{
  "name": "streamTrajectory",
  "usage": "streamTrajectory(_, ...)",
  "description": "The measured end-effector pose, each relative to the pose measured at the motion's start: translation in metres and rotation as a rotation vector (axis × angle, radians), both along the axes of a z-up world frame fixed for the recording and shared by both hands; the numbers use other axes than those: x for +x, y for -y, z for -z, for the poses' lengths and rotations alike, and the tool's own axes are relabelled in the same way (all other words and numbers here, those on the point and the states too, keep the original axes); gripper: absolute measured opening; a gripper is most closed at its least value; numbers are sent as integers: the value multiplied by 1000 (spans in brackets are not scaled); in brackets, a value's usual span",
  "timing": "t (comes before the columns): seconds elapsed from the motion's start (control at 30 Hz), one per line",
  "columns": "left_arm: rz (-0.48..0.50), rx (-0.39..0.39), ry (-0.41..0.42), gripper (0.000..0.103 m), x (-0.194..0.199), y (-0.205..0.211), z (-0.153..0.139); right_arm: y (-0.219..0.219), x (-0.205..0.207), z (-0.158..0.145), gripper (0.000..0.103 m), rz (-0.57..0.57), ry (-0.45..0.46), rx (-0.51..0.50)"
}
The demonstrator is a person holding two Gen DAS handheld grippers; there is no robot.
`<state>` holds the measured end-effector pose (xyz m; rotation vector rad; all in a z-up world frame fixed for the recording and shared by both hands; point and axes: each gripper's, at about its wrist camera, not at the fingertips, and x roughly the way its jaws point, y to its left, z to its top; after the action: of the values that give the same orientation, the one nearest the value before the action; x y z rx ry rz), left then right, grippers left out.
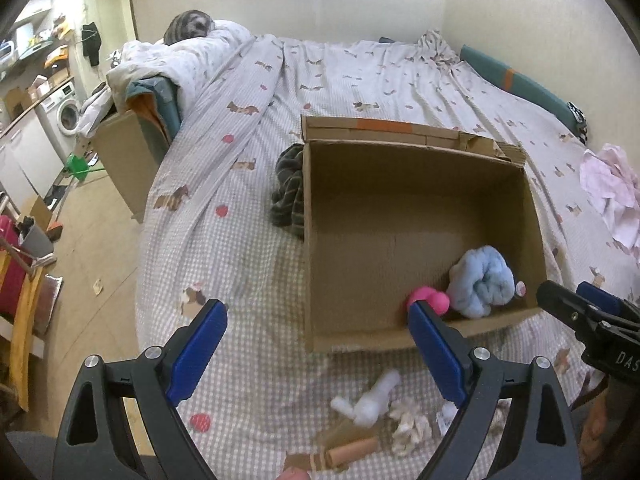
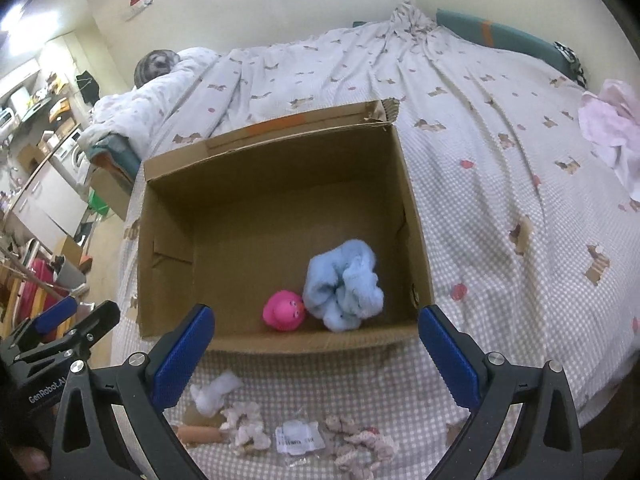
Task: Organize soft objects
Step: 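Withdraw both tools from the box back toward the remaining items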
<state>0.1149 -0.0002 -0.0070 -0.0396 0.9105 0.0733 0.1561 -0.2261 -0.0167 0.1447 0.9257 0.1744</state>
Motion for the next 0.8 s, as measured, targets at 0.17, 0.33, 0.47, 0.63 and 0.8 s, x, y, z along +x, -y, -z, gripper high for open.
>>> streamTrajectory(0.17,-3,12,-20,91,-20,-4,2,11,-16,1,103,27,-12,-2)
streamTrajectory(0.33,-25,14,-46,91,-37,-12,9,24,-32,8,103,50,-41,-24)
streamTrajectory(0.47,-34,32,-70,91,-47,-16,18,37,-41,15,103,45,-70,-24)
streamTrajectory(0.63,-62,41,-97,91,-46,-25,28,55,-48,19,103,55,-83,8)
streamTrajectory(0.8,-96,6,-120,91,-42,-32,34,71,-41,39,103,40,-182,198)
